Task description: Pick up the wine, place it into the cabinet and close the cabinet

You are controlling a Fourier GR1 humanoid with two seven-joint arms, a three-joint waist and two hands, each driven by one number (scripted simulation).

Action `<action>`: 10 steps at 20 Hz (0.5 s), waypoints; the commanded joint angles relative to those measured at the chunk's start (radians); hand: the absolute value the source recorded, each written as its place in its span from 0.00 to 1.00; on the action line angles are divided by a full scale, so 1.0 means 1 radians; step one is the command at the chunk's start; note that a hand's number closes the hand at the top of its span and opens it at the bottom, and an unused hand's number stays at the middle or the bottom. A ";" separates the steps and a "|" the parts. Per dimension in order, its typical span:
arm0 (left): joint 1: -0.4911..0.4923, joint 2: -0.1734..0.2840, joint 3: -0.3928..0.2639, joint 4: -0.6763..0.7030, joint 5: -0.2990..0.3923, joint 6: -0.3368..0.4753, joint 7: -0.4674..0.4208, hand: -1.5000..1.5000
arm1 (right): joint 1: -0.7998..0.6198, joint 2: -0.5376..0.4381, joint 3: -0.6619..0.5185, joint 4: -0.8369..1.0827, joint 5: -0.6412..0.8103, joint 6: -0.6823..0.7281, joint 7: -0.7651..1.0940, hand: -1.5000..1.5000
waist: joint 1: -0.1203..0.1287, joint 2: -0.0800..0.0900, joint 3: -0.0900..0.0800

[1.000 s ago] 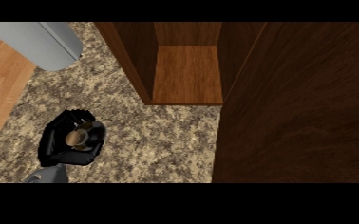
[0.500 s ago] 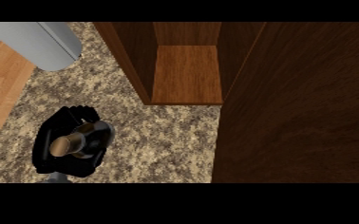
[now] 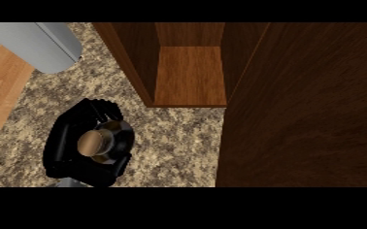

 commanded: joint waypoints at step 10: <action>-0.284 -0.009 -0.333 -0.004 -0.014 0.435 0.189 1.00 | -0.037 0.007 -0.025 -0.053 -0.071 -0.023 0.062 0.00 | -0.005 0.002 0.000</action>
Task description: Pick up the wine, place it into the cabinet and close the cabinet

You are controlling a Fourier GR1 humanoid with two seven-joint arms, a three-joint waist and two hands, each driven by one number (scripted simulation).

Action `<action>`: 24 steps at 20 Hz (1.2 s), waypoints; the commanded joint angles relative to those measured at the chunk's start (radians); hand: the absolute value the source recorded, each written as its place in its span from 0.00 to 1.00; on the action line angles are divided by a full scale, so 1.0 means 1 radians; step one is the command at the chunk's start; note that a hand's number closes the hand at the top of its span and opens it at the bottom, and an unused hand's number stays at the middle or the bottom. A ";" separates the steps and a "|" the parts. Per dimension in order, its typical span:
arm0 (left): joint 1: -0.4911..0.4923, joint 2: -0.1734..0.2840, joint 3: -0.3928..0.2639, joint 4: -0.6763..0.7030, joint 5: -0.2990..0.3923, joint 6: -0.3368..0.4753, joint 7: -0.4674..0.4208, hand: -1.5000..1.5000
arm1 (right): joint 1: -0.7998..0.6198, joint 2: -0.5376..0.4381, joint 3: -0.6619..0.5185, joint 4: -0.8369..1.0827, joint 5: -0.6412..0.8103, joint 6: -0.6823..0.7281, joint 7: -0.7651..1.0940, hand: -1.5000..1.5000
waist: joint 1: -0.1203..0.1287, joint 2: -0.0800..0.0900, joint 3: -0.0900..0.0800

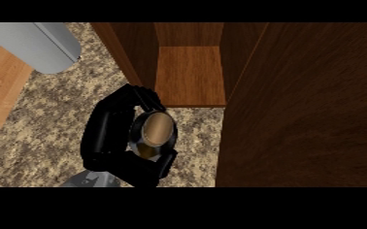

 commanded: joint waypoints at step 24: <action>-0.424 -0.001 -0.164 0.380 0.030 0.457 -0.048 1.00 | 0.062 0.007 -0.033 -0.128 -0.096 0.045 0.023 0.00 | -0.012 0.002 0.000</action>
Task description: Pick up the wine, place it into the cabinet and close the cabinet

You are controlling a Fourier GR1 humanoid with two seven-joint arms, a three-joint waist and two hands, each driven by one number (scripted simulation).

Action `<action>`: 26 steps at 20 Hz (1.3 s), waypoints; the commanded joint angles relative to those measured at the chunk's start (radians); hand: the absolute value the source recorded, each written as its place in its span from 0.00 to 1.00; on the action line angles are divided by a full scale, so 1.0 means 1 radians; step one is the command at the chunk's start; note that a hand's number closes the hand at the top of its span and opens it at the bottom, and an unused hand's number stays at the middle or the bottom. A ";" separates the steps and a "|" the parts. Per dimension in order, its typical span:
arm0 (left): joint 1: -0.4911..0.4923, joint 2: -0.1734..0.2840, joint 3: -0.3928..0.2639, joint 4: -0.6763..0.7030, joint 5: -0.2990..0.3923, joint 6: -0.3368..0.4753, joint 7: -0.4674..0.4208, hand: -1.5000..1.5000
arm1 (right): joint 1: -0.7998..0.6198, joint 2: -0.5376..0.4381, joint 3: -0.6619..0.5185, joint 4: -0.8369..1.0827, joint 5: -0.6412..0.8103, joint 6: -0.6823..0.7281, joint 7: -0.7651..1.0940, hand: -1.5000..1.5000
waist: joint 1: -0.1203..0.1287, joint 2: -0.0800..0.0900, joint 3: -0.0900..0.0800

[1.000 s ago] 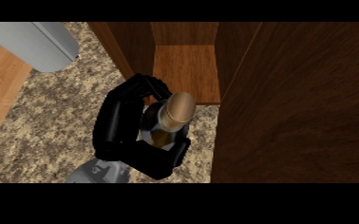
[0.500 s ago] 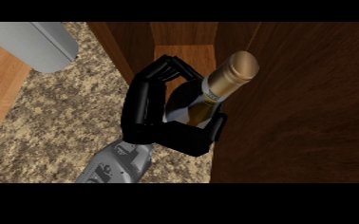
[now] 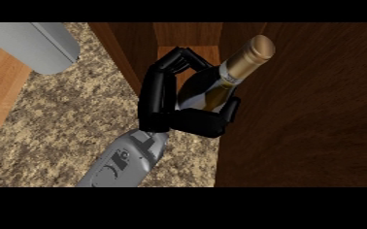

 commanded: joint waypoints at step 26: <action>0.055 0.000 0.006 0.372 0.164 0.022 -0.442 1.00 | -0.011 0.018 0.047 -0.115 -0.019 -0.041 0.070 0.00 | 0.005 0.000 -0.001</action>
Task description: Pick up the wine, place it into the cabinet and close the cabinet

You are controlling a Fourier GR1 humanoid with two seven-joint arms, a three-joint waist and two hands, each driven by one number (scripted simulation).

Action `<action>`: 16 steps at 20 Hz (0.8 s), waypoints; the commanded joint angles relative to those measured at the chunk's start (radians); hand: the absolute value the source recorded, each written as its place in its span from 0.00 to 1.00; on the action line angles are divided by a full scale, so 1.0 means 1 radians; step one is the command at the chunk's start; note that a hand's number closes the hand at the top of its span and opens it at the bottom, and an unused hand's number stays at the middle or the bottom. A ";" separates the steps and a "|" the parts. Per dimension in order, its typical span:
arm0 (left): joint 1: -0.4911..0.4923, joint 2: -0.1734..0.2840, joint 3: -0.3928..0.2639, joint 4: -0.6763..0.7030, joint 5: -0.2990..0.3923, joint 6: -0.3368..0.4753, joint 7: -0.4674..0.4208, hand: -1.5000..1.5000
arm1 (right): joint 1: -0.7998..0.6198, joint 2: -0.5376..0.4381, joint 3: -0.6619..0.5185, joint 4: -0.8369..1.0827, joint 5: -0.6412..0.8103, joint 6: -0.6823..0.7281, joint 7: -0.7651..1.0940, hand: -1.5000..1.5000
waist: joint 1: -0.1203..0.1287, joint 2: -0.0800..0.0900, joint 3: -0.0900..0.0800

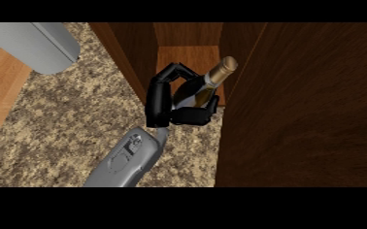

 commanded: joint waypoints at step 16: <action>-0.177 -0.001 0.187 0.306 0.125 -0.143 -0.107 1.00 | 0.071 0.026 0.013 -0.067 -0.056 0.010 -0.039 0.00 | -0.007 0.003 0.000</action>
